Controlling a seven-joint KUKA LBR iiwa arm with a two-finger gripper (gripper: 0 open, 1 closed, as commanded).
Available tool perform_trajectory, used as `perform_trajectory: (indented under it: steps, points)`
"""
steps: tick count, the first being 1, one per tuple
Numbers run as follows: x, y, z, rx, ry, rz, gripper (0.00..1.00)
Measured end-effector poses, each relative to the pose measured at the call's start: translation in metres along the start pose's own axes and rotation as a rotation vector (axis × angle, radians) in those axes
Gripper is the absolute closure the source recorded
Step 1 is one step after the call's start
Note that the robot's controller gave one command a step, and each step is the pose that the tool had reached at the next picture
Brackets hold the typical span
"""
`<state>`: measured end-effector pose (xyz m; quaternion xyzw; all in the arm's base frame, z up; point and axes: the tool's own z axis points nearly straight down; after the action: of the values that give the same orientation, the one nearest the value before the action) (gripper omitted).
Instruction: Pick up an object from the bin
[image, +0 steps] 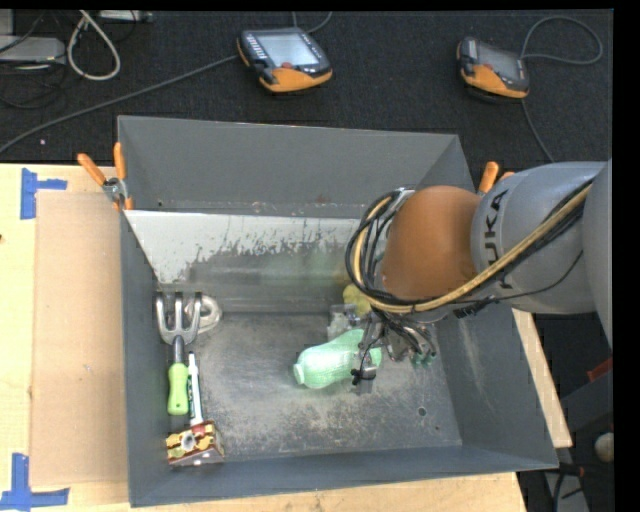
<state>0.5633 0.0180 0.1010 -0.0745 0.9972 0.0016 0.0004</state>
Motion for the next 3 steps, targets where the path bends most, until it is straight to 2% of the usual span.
perform_trajectory:
  steps: [3]
  points:
    - [0.0000, 0.0000, 0.0000, 0.000, 0.000, 0.001, 1.00]
